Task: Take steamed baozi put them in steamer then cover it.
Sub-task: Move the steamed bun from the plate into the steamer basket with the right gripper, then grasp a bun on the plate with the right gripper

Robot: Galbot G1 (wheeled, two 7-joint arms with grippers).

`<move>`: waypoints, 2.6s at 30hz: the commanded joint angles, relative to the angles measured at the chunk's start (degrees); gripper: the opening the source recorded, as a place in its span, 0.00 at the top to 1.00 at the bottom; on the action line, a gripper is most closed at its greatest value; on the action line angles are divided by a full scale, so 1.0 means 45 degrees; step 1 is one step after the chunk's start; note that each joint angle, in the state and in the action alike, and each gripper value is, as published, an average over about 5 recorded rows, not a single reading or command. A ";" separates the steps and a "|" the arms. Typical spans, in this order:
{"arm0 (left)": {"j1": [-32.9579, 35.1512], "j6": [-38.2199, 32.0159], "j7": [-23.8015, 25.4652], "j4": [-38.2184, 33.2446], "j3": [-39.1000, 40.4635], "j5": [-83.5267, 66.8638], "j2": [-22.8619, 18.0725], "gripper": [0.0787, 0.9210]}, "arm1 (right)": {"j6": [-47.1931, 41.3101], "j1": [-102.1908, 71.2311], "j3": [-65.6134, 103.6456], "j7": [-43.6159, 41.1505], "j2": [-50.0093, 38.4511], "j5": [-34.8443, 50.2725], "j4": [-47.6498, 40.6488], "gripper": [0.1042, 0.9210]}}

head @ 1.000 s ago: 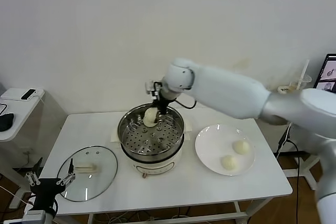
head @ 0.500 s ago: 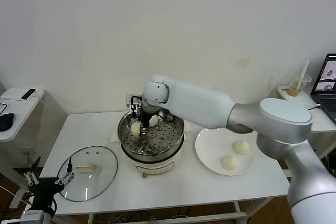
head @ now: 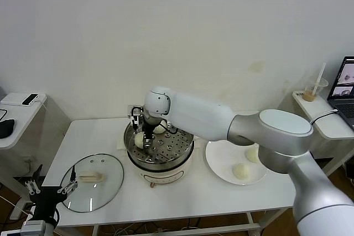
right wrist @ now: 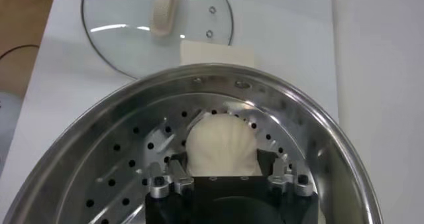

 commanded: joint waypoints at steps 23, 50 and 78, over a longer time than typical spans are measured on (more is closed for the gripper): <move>0.0018 0.0139 0.0038 -0.0344 0.0177 -0.0047 0.0075 0.12 | 0.3000 0.3063 -0.0086 -0.3702 -0.9317 -0.2064 0.6500 0.12; -0.0023 0.0276 0.0068 -0.0167 0.0670 0.0326 0.0068 0.12 | 0.4302 -0.5201 0.3856 -0.3614 -1.2411 -0.6455 0.6559 0.12; 0.0005 0.0266 0.0065 -0.0034 0.0396 0.0310 -0.0097 0.12 | 0.4050 -0.5319 0.3762 -0.3315 -0.9568 -0.6981 0.4192 0.13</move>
